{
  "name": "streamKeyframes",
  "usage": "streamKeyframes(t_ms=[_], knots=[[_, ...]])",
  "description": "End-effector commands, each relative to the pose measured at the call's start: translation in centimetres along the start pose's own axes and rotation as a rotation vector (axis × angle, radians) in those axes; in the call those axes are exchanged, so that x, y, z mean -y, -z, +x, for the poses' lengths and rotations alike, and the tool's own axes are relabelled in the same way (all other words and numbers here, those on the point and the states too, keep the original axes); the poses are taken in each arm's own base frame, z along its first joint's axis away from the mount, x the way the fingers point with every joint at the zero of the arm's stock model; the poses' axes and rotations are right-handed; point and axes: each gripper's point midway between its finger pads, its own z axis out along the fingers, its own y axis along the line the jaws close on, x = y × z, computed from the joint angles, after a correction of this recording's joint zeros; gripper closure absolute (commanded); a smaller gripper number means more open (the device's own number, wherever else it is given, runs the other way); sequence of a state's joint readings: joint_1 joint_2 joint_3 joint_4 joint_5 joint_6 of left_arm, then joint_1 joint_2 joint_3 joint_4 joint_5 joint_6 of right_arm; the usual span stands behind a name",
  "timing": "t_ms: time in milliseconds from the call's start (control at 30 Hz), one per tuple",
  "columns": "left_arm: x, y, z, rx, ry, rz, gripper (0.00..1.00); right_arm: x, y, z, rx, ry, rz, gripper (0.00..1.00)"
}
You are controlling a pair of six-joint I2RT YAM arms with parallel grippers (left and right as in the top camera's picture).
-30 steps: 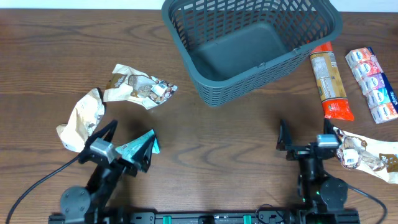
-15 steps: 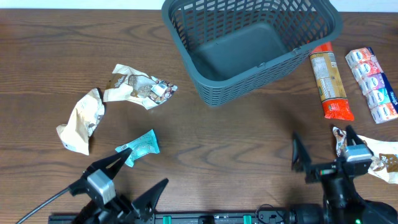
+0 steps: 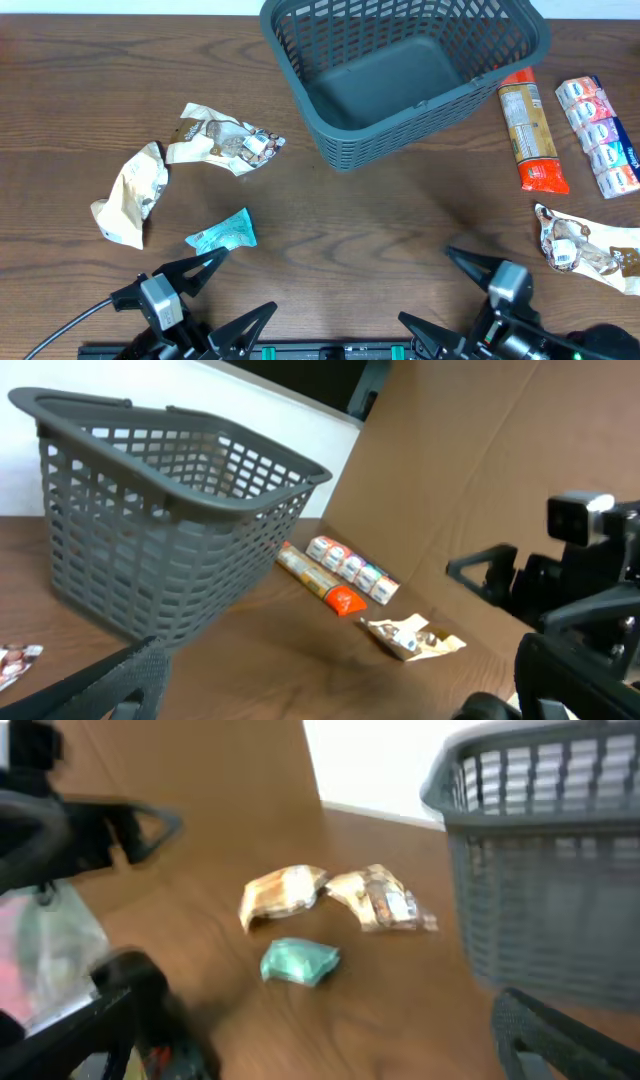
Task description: Pack container
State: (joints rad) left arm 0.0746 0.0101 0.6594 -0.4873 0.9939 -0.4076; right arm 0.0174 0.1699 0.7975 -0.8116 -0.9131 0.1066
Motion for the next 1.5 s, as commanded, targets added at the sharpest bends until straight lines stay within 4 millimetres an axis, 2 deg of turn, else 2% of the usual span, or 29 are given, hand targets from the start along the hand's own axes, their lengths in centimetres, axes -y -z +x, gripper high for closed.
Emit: streamKeyframes(t_ms=[0, 200, 367, 500, 600, 633, 700, 767, 833, 1000, 1167, 1333, 1467], knots=[[0.8, -0.1, -0.3, -0.011, 0.023, 0.041, 0.01, -1.1, 0.0, -1.9, 0.05, -0.104, -0.06, 0.01], [2.2, -0.9, 0.9, -0.152, 0.102, 0.206, 0.01, 0.9, -0.6, -7.3, 0.133, -0.147, 0.024, 0.01], [2.8, -1.1, 1.3, -0.223, 0.163, 0.289, 0.01, 2.7, -1.7, -13.4, 0.136, -0.167, 0.081, 0.01], [3.8, -0.9, -0.2, -0.181, 0.073, 0.305, 0.01, 5.8, -2.3, -18.3, 0.124, -0.22, 0.223, 0.01], [4.0, -0.9, -2.2, -0.113, 0.015, 0.24, 0.02, 8.5, -2.6, -20.6, 0.065, -0.261, 0.36, 0.01], [3.8, -0.9, -2.7, -0.093, 0.008, 0.213, 0.01, 9.1, -2.6, -21.0, 0.047, -0.271, 0.389, 0.01], [2.0, -0.9, -3.6, -0.043, 0.046, 0.074, 0.01, 10.5, -2.3, -21.8, 0.0, -0.302, 0.475, 0.01], [-0.9, -0.8, -3.4, -0.02, 0.12, -0.093, 0.02, 11.5, -1.9, -22.3, -0.043, -0.318, 0.545, 0.01], [-2.4, -0.6, -2.9, -0.023, 0.13, -0.172, 0.01, 11.6, -1.9, -22.8, -0.079, -0.294, 0.553, 0.01], [-2.4, -0.5, -2.9, -0.023, 0.116, -0.174, 0.01, 11.2, -1.7, -22.7, -0.115, -0.287, 0.553, 0.01], [-2.3, -0.6, -3.1, 0.004, 0.338, -0.172, 0.01, 10.5, -1.0, -22.6, -0.106, -0.307, 0.559, 0.01], [-2.6, -0.7, -3.2, -0.001, 0.328, -0.177, 0.02, 11.6, 0.0, -22.7, -0.09, -0.293, 0.649, 0.01], [-4.0, -1.0, -3.3, -0.02, 0.331, -0.24, 0.01, 12.5, 0.7, -22.3, -0.095, -0.303, 0.717, 0.01]])
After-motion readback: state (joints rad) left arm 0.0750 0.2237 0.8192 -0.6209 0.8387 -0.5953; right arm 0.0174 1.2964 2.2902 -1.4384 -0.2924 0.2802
